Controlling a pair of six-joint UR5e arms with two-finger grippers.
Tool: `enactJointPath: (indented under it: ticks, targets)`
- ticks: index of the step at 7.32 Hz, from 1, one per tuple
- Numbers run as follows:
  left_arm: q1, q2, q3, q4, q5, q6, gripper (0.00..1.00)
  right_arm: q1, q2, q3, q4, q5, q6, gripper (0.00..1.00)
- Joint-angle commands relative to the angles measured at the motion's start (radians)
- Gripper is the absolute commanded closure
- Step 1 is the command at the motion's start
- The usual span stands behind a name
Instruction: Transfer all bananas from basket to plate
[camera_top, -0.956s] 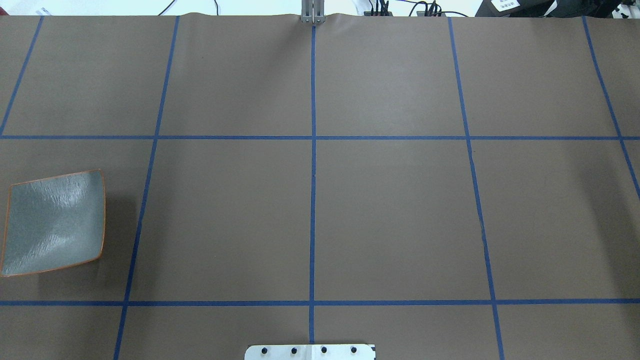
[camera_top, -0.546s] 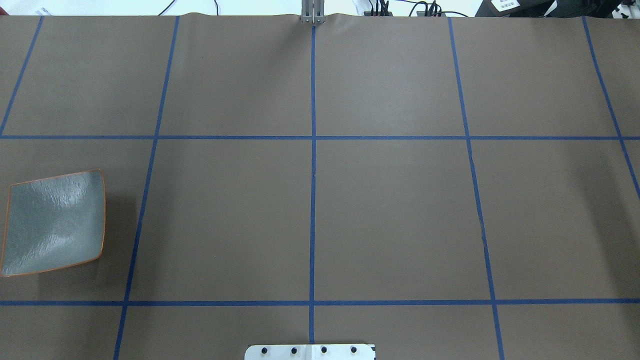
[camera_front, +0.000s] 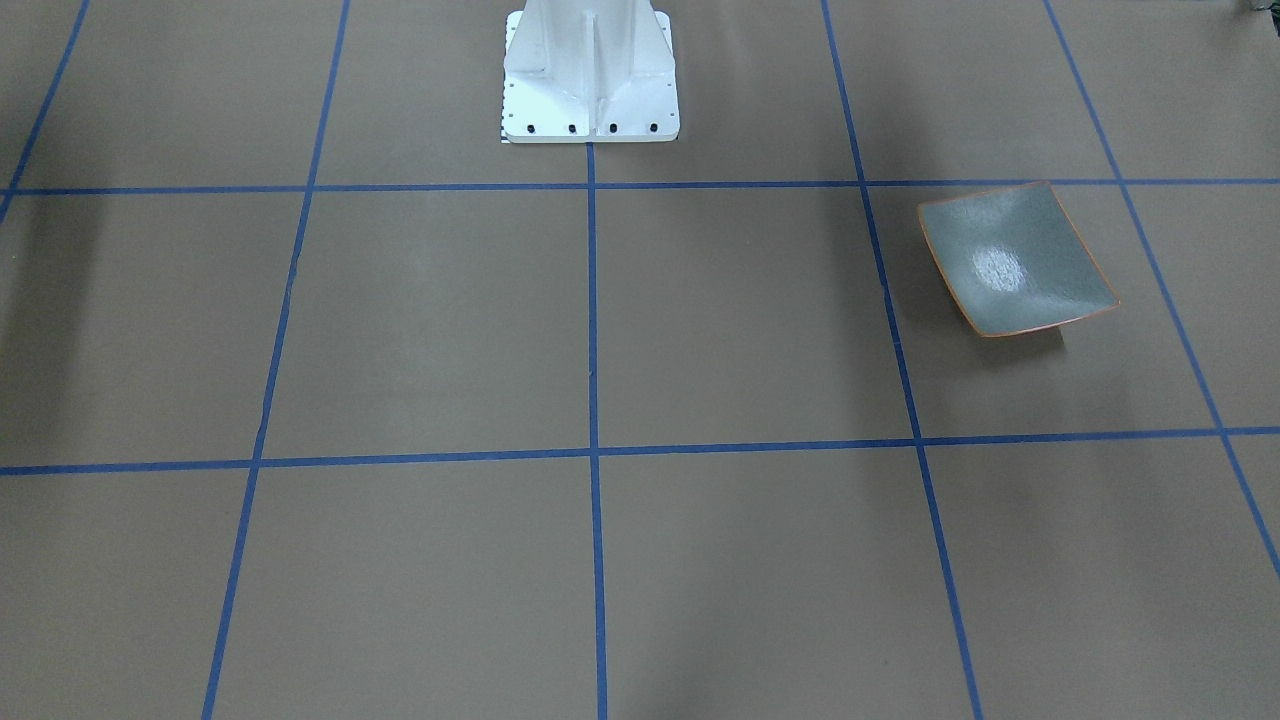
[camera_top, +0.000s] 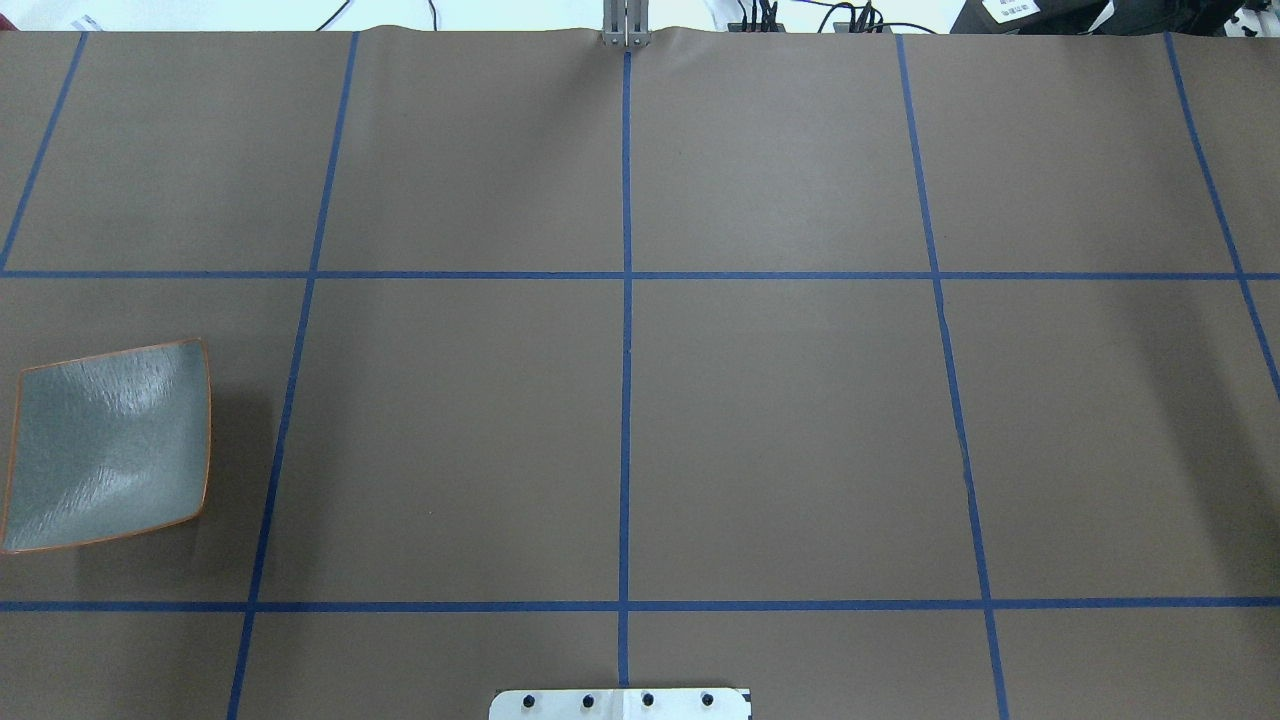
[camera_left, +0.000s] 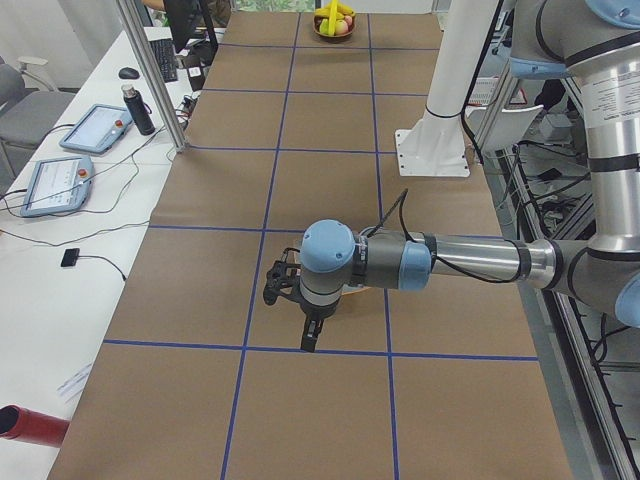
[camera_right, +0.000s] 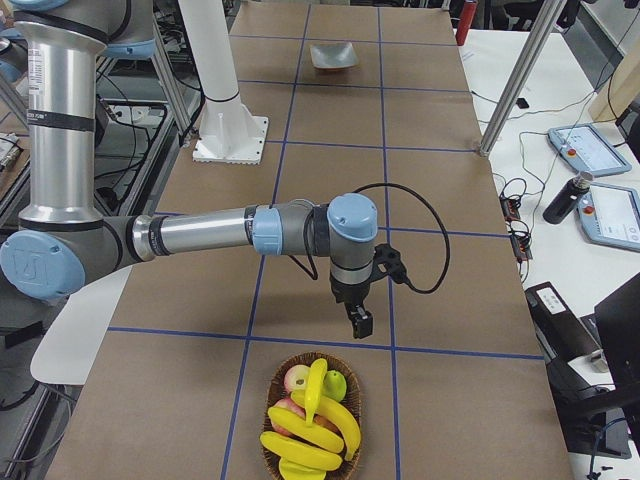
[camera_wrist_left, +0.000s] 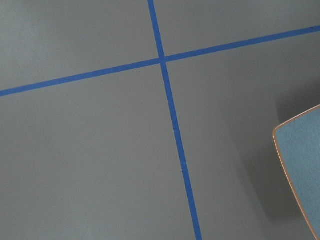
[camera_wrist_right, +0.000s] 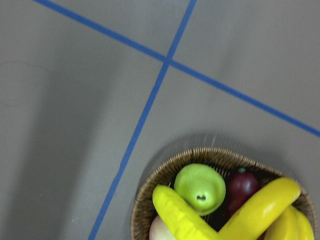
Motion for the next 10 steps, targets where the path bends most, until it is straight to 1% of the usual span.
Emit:
enactJointPath:
  ticks: [1, 2, 3, 4, 5, 6, 7, 9, 10]
  targets:
    - [0.002, 0.001, 0.007, 0.002, -0.001, -0.001, 0.0, 0.001, -0.042, -0.025, 0.133, -0.004, -0.137, 0.0]
    - [0.0, 0.003, 0.011, 0.002, -0.013, -0.001, 0.0, 0.001, -0.067, -0.052, 0.146, -0.003, -0.243, 0.0]
    - [0.0, 0.003, 0.028, 0.002, -0.055, -0.001, 0.0, 0.001, -0.093, -0.074, 0.149, -0.007, -0.339, 0.0]
    - [0.0, 0.003, 0.036, 0.001, -0.068, -0.001, 0.0, 0.001, -0.116, -0.095, 0.149, -0.031, -0.468, 0.0]
    - [0.002, 0.003, 0.039, 0.0, -0.068, -0.001, 0.0, 0.001, -0.133, -0.102, 0.147, -0.059, -0.554, 0.0]
    - [0.0, 0.003, 0.04, 0.0, -0.07, -0.001, 0.0, 0.001, -0.145, -0.13, 0.15, -0.077, -0.596, 0.0]
    - [0.0, 0.003, 0.04, -0.001, -0.07, -0.003, 0.0, -0.001, -0.138, -0.176, 0.149, -0.076, -0.619, 0.01]
    - [0.0, 0.003, 0.04, -0.001, -0.068, -0.003, 0.0, -0.022, -0.104, -0.221, 0.146, -0.076, -0.61, 0.13]
    - [0.0, 0.004, 0.04, -0.001, -0.07, -0.003, 0.0, -0.041, -0.104, -0.226, 0.146, -0.076, -0.61, 0.14]
